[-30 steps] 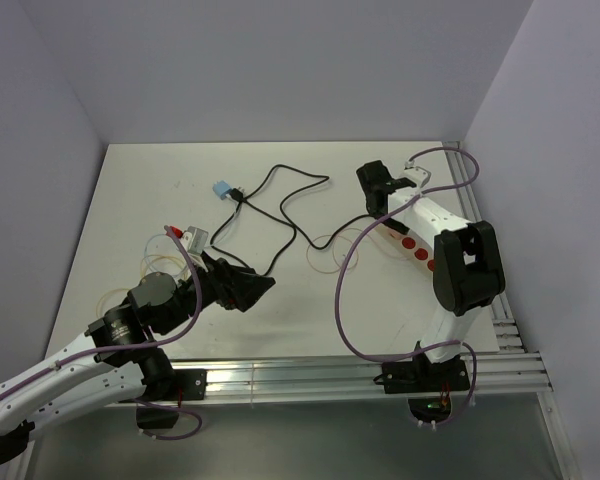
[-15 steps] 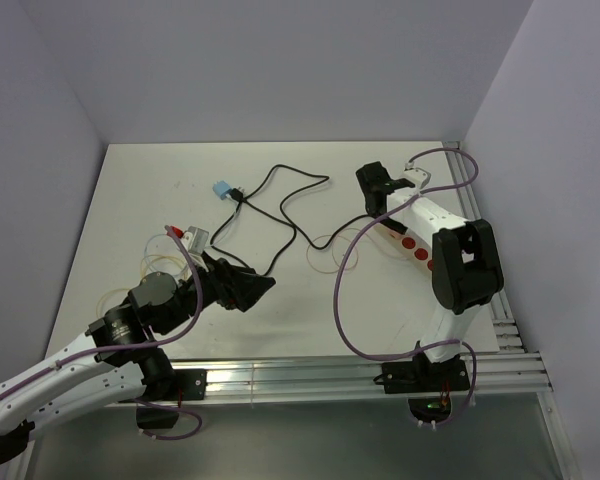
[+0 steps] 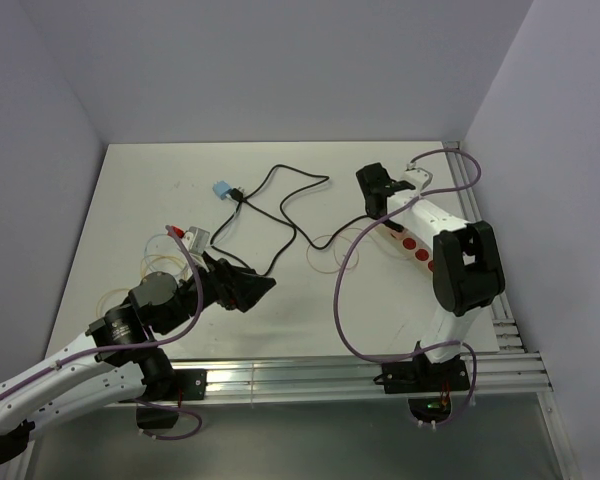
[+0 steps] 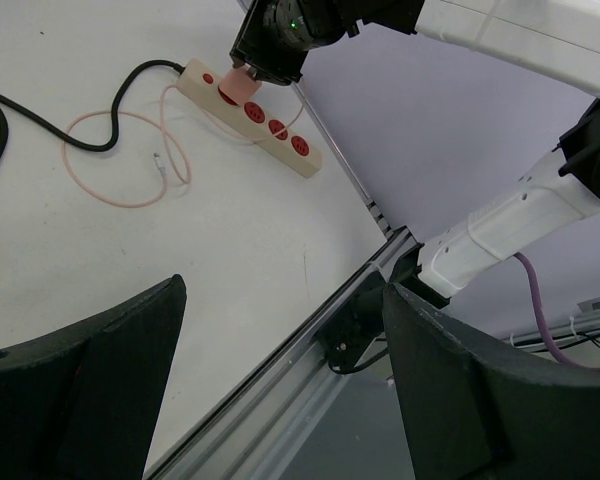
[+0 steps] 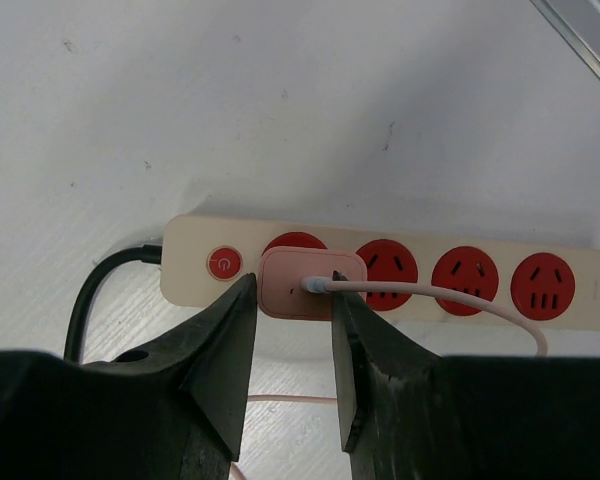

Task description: Insert the plug

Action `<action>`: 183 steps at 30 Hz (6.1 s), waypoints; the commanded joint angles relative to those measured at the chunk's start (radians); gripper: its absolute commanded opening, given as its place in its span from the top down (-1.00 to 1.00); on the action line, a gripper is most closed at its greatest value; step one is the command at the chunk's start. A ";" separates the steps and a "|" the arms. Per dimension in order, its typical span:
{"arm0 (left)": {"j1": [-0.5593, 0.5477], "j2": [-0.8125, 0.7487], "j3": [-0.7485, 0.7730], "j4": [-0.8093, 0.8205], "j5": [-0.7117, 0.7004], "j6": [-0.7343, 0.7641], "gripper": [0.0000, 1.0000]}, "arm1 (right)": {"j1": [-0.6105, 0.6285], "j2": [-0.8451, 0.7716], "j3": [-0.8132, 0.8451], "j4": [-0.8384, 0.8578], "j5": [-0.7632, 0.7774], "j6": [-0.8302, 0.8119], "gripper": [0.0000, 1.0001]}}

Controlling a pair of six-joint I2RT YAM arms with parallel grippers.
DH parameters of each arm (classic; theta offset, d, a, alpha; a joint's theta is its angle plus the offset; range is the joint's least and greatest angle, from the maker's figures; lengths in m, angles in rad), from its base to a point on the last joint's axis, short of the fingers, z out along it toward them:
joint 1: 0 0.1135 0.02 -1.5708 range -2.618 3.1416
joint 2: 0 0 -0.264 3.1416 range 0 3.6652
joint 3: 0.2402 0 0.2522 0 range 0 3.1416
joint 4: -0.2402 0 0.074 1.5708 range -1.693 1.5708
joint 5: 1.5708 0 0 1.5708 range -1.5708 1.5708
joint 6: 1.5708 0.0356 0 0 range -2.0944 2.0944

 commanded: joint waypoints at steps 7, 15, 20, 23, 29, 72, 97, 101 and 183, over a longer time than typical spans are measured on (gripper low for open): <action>0.004 -0.005 0.009 0.014 0.027 0.003 -0.70 | 0.022 0.028 -0.111 -0.039 -0.140 0.034 1.00; 0.004 -0.013 0.010 0.004 0.028 -0.002 -0.70 | 0.090 0.032 -0.119 -0.111 -0.146 0.072 1.00; 0.004 -0.011 0.018 0.007 0.036 -0.003 -0.70 | 0.102 0.029 -0.131 -0.091 -0.195 0.071 1.00; 0.004 -0.007 0.033 0.001 0.048 -0.003 -0.70 | 0.050 0.023 -0.142 -0.057 -0.301 0.031 1.00; 0.004 -0.015 0.038 0.002 0.047 -0.003 -0.70 | -0.017 0.008 -0.163 -0.042 -0.391 -0.032 1.00; 0.004 0.033 0.082 -0.029 0.010 -0.032 -0.68 | 0.055 -0.167 0.281 -0.084 -0.361 -0.567 -0.65; 0.006 0.038 0.069 0.011 0.114 0.115 -0.72 | -0.248 -0.160 0.209 -0.118 -0.955 -1.185 -0.38; 0.006 0.045 0.063 0.031 0.135 0.121 -0.72 | -0.249 -0.164 0.173 -0.095 -0.938 -1.199 -0.40; 0.011 -0.045 -0.013 0.079 0.168 0.123 -0.74 | -0.133 0.073 -0.230 0.023 -0.620 -1.167 1.00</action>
